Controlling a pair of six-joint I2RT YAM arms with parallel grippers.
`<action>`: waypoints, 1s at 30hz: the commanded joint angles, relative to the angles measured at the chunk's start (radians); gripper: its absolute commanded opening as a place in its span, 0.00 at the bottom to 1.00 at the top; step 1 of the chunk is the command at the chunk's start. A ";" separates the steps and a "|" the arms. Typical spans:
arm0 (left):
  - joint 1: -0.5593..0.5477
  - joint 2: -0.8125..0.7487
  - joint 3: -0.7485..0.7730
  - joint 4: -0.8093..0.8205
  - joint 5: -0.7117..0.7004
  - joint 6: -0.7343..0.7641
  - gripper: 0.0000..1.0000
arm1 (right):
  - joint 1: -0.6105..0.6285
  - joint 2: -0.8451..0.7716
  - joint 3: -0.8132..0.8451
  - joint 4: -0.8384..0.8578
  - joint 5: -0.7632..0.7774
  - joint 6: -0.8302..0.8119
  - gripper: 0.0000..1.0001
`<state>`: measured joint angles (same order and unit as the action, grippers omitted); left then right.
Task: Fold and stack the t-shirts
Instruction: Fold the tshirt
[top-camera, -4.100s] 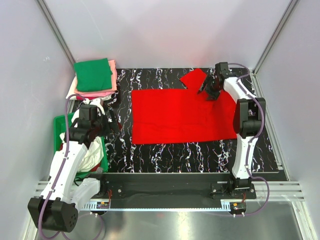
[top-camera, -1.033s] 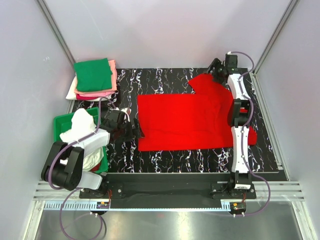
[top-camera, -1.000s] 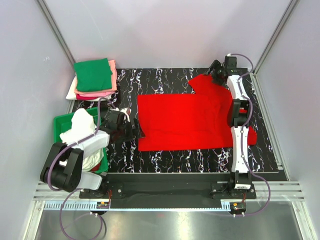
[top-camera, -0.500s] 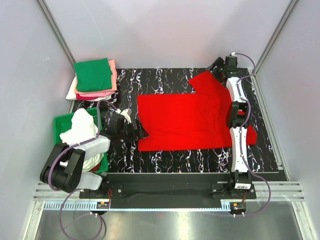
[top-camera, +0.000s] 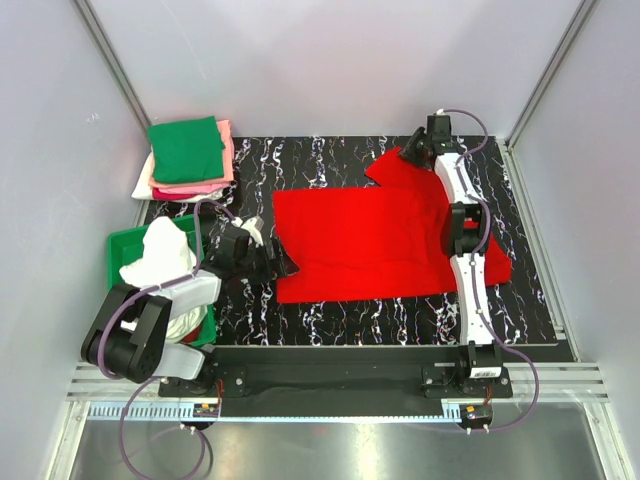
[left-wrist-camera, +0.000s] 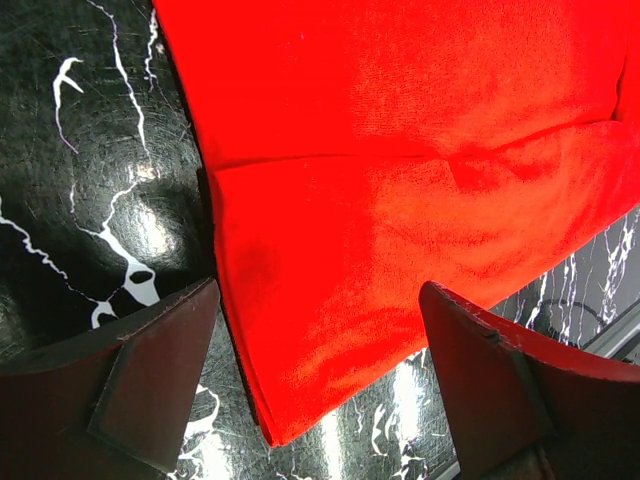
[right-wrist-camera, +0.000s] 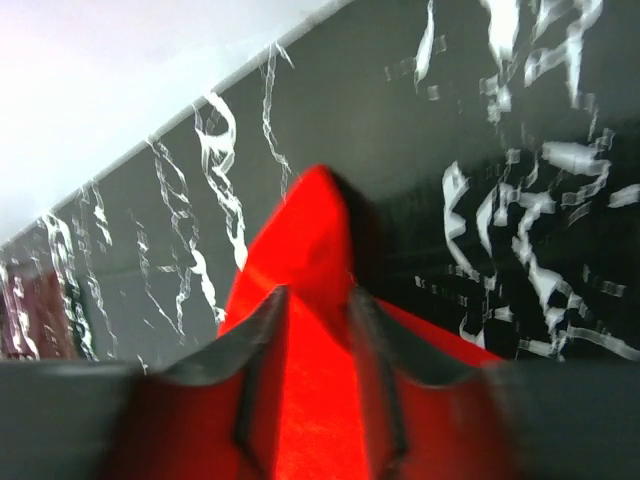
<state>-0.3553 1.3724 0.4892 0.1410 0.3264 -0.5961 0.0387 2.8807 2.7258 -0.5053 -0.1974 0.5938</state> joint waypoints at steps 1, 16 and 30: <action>-0.007 0.027 0.008 -0.006 0.000 0.010 0.89 | 0.006 -0.015 -0.050 -0.176 0.058 -0.022 0.31; 0.035 0.371 0.775 -0.478 -0.289 0.130 0.84 | -0.071 -0.214 -0.276 -0.090 0.000 -0.069 0.00; 0.162 0.850 1.241 -0.584 -0.265 0.186 0.68 | -0.074 -0.373 -0.466 -0.010 -0.105 -0.031 0.00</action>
<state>-0.2070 2.1777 1.6321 -0.3992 0.0574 -0.4438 -0.0433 2.6041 2.2776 -0.5495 -0.2588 0.5541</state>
